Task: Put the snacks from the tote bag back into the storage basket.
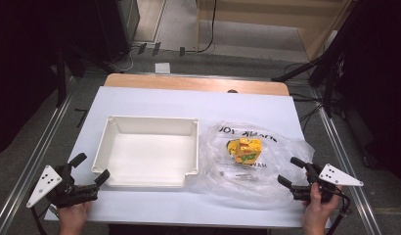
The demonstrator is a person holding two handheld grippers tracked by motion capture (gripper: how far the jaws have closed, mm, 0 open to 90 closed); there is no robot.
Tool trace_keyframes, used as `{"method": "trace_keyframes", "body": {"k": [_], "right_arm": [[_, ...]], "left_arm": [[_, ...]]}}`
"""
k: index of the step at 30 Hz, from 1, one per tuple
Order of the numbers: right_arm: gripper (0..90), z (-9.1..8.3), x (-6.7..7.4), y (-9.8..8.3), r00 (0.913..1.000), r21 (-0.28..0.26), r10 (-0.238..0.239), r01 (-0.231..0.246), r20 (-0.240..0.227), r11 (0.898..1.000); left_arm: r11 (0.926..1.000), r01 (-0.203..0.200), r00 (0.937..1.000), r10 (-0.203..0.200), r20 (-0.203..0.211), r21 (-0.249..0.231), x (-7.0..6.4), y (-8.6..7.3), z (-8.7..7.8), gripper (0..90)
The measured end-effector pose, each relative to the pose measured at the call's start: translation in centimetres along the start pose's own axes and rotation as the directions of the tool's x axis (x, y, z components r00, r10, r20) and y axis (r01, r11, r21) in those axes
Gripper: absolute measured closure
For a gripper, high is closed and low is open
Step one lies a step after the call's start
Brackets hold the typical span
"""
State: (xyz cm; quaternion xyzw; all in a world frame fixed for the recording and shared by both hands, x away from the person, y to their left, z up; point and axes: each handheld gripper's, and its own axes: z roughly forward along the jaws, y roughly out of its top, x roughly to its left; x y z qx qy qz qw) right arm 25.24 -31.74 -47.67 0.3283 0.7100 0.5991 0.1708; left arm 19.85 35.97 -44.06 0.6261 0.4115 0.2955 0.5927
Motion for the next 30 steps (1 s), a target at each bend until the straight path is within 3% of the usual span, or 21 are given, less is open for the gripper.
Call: {"method": "trace_keyframes", "body": {"k": [2,5,7,8,14,16,19,21,24,25,28,30], "right_arm": [[16.3,-0.1,0.1,0.0,1.0,0.004,-0.003,0.003,0.006,1.0],[20.6,-0.2,0.1,0.2,0.9996,-0.007,-0.008,0.008,-0.027,1.0],[20.6,-0.1,0.2,0.3,0.9998,0.009,-0.016,0.016,-0.014,1.0],[20.9,0.2,0.5,0.5,0.9991,0.042,-0.042,0.043,-0.011,0.998],[22.2,0.3,0.6,1.2,0.9978,0.026,-0.063,0.063,-0.021,0.998],[22.9,0.3,0.5,1.3,0.9968,0.032,-0.079,0.079,0.008,0.996],[22.6,0.4,0.5,1.4,0.9952,0.053,-0.097,0.097,0.004,0.994],[29.3,0.4,0.7,1.7,0.994,0.07,-0.109,0.109,-0.012,0.992],[28.8,0.3,0.7,2.1,0.9945,0.037,-0.103,0.104,-0.02,0.994],[28.2,0.3,0.8,2.8,0.9915,0.064,-0.128,0.129,-0.024,0.99],[24.9,0.5,0.9,2.9,0.9883,0.077,-0.151,0.152,-0.016,0.985],[22.7,0.7,0.7,3.0,0.9885,0.035,-0.149,0.15,-0.027,0.988]], "left_arm": [[1.0,0.005,1.0,-0.005,-0.001,0.004,0.0,0.0,0.0,0.0],[1.0,0.003,1.0,-0.003,0.006,0.006,-0.1,0.0,-0.1,0.0],[1.0,-0.006,1.0,0.006,0.006,0.007,-0.2,-0.1,0.0,0.0],[0.9999,-0.006,1.0,0.006,0.005,0.011,-0.2,0.0,0.0,0.0],[1.0,0.002,1.0,-0.002,0.004,0.009,-0.1,0.0,0.0,0.0],[1.0,0.002,1.0,-0.002,0.007,0.007,-0.1,-0.1,0.0,0.0],[1.0,0.005,1.0,-0.005,-0.006,0.004,-0.1,-0.1,0.1,0.0],[0.9999,-0.002,0.9998,0.002,-0.02,0.012,-0.2,0.0,0.2,0.0],[0.9997,0.024,0.9985,-0.024,-0.049,-0.011,-0.1,0.0,0.1,0.0],[0.9992,0.034,0.998,-0.035,-0.052,-0.02,-0.1,0.0,0.1,0.0],[0.9995,0.019,0.9991,-0.02,-0.037,-0.023,-0.1,-0.1,-0.1,0.0],[0.9996,0.007,0.9999,-0.008,-0.01,-0.027,-0.1,-0.1,-0.2,0.0]]}}
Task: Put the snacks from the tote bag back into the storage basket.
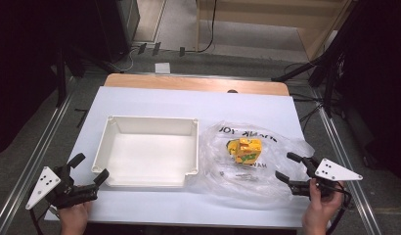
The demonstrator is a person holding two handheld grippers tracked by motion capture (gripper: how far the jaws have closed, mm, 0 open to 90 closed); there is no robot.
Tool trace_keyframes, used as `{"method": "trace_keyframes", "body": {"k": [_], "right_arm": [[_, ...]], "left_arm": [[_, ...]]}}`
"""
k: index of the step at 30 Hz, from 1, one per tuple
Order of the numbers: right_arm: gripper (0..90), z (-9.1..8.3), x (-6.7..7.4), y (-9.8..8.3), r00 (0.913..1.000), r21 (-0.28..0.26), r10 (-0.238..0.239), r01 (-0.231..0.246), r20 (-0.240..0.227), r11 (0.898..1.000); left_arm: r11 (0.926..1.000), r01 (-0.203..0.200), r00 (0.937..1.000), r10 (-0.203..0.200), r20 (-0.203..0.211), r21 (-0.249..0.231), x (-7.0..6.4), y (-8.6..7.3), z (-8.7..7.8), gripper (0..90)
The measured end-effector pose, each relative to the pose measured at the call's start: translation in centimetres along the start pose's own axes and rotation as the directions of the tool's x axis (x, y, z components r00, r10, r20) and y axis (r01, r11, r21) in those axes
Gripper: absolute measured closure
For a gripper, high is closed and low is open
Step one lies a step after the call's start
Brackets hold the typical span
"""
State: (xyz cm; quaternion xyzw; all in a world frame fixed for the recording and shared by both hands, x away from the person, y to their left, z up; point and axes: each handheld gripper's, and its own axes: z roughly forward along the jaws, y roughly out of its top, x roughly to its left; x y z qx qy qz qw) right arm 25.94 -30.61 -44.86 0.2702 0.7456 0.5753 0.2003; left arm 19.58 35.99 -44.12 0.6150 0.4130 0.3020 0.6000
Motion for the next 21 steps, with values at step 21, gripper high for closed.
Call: {"method": "trace_keyframes", "body": {"k": [21], "right_arm": [[22.8,1.5,-0.4,1.0,0.9976,0.07,-0.065,0.063,0.024,0.996]], "left_arm": [[0.9999,0.009,0.9994,-0.01,0.034,0.013,0.1,0.2,0.4,0.0]]}}
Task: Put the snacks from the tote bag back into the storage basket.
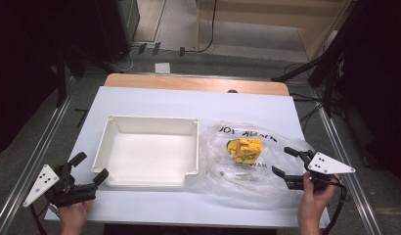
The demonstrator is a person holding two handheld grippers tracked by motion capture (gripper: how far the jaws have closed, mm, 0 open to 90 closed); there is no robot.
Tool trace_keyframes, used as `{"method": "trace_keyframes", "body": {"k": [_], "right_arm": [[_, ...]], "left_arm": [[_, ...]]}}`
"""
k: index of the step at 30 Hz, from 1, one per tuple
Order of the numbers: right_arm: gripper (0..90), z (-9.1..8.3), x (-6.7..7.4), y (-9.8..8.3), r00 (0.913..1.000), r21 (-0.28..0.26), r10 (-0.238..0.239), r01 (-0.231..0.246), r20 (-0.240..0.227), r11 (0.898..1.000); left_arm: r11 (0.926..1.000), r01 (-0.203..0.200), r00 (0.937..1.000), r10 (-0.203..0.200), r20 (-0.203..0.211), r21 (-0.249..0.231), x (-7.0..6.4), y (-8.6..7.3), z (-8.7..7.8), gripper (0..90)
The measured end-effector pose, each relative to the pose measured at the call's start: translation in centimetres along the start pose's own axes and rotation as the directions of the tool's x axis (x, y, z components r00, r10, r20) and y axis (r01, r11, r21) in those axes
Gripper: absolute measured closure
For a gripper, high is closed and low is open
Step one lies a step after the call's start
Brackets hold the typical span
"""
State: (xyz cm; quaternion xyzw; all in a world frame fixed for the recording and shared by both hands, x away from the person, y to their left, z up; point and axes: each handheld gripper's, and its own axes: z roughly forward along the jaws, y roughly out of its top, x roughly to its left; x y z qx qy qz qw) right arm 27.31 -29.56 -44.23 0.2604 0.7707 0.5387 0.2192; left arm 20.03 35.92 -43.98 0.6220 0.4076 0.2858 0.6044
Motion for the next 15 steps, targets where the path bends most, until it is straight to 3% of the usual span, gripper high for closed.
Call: {"method": "trace_keyframes", "body": {"k": [1,6,9,12,15], "right_arm": [[24.8,0.0,-0.2,-0.1,0.9999,0.028,0.011,-0.011,-0.007,1.0],[24.0,0.5,-0.5,0.0,0.999,0.07,0.012,-0.01,-0.042,0.998],[22.8,1.0,-1.0,0.9,0.9984,0.114,-0.006,0.013,-0.056,0.993],[23.0,1.5,-1.3,2.2,0.9964,0.176,-0.051,0.062,-0.069,0.982],[23.4,1.6,-1.6,3.1,0.9949,0.199,-0.074,0.087,-0.069,0.976]], "left_arm": [[0.9997,-0.021,0.9998,0.021,-0.002,0.015,-0.3,0.0,0.2,0.0],[0.9985,-0.041,0.9991,0.041,-0.008,0.037,-0.7,0.0,0.5,0.0],[0.9982,-0.043,0.9991,0.043,-0.001,0.042,-0.7,-0.1,0.5,0.0],[0.9984,-0.04,0.9992,0.04,-0.003,0.039,-0.6,0.0,0.5,0.0],[0.9987,-0.036,0.9993,0.036,-0.003,0.037,-0.5,0.0,0.5,0.0]]}}
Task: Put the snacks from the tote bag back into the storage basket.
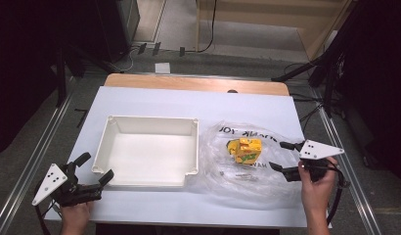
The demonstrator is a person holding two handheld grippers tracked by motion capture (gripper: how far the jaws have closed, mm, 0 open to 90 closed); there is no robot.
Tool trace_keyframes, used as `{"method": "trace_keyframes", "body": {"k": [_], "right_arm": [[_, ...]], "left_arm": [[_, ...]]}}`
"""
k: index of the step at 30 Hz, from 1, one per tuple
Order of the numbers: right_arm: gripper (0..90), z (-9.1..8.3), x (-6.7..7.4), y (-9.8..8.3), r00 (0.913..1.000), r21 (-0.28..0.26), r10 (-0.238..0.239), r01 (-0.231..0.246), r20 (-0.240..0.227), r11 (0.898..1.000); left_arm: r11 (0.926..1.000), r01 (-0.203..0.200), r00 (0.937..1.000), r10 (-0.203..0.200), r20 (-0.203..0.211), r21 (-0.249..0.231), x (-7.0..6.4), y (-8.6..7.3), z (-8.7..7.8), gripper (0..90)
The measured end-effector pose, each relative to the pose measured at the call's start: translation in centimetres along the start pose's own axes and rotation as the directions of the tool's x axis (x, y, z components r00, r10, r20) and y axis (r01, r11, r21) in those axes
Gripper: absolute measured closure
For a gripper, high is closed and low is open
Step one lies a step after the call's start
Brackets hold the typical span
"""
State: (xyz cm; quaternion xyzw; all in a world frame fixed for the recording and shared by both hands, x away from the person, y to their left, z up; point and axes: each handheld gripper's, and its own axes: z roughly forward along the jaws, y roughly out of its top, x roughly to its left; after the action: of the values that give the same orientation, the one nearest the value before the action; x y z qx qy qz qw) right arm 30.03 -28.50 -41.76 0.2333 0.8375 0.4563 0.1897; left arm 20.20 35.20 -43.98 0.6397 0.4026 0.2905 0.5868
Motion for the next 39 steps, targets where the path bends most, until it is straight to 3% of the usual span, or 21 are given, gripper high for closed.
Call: {"method": "trace_keyframes", "body": {"k": [1,9,10,12,22,28,29,32,33,35,36,39], "right_arm": [[23.5,0.1,-0.4,0.7,0.9996,0.014,-0.008,0.008,-0.025,1.0],[25.2,0.4,-1.0,1.8,0.9975,0.042,-0.039,0.042,-0.059,0.998],[26.1,0.9,-0.8,1.8,0.9963,0.078,-0.049,0.055,-0.071,0.995],[26.1,1.2,-0.7,1.7,0.9954,0.097,-0.047,0.055,-0.083,0.994],[28.3,1.2,-0.3,2.2,0.9895,0.112,-0.078,0.091,-0.122,0.989],[28.9,1.3,-0.7,2.4,0.9852,0.14,-0.06,0.083,-0.16,0.987],[29.3,1.4,-0.8,3.0,0.98,0.156,-0.072,0.102,-0.185,0.983],[29.6,1.7,-0.7,3.6,0.9754,0.179,-0.078,0.116,-0.206,0.977],[32.6,2.4,-0.6,4.4,0.97,0.215,-0.102,0.151,-0.221,0.965],[32.7,2.6,-0.6,4.7,0.9688,0.223,-0.123,0.172,-0.215,0.96],[32.8,3.1,-0.6,5.3,0.9664,0.249,-0.131,0.186,-0.221,0.951],[33.5,3.6,-0.8,5.9,0.9649,0.271,-0.126,0.188,-0.23,0.944]], "left_arm": [[1.0,0.001,1.0,-0.001,0.001,-0.004,0.0,0.0,0.0,0.0],[0.9999,-0.004,1.0,0.004,0.001,0.011,0.0,0.1,0.2,0.0],[0.9999,-0.005,1.0,0.005,0.0,0.012,0.1,0.1,0.2,0.0],[0.9999,-0.005,1.0,0.005,-0.001,0.011,0.1,0.1,0.2,0.0],[0.9999,0.01,0.9999,-0.01,0.008,0.013,0.2,0.1,0.2,0.0],[0.9999,-0.004,0.9999,0.003,0.011,0.016,0.1,0.1,0.2,0.0],[0.9998,-0.008,0.9999,0.008,0.012,0.018,0.0,0.0,0.1,0.0],[0.9997,-0.017,0.9998,0.017,0.01,0.017,-0.2,0.0,0.1,0.0],[0.9997,-0.019,0.9998,0.018,0.009,0.018,-0.2,0.0,0.2,0.0],[0.9997,-0.019,0.9998,0.019,0.006,0.017,-0.1,0.0,0.2,0.0],[0.9998,-0.015,0.9999,0.015,0.003,0.015,-0.1,0.0,0.2,0.0],[0.9999,-0.012,0.9999,0.012,0.009,0.009,0.0,0.0,0.1,0.0]]}}
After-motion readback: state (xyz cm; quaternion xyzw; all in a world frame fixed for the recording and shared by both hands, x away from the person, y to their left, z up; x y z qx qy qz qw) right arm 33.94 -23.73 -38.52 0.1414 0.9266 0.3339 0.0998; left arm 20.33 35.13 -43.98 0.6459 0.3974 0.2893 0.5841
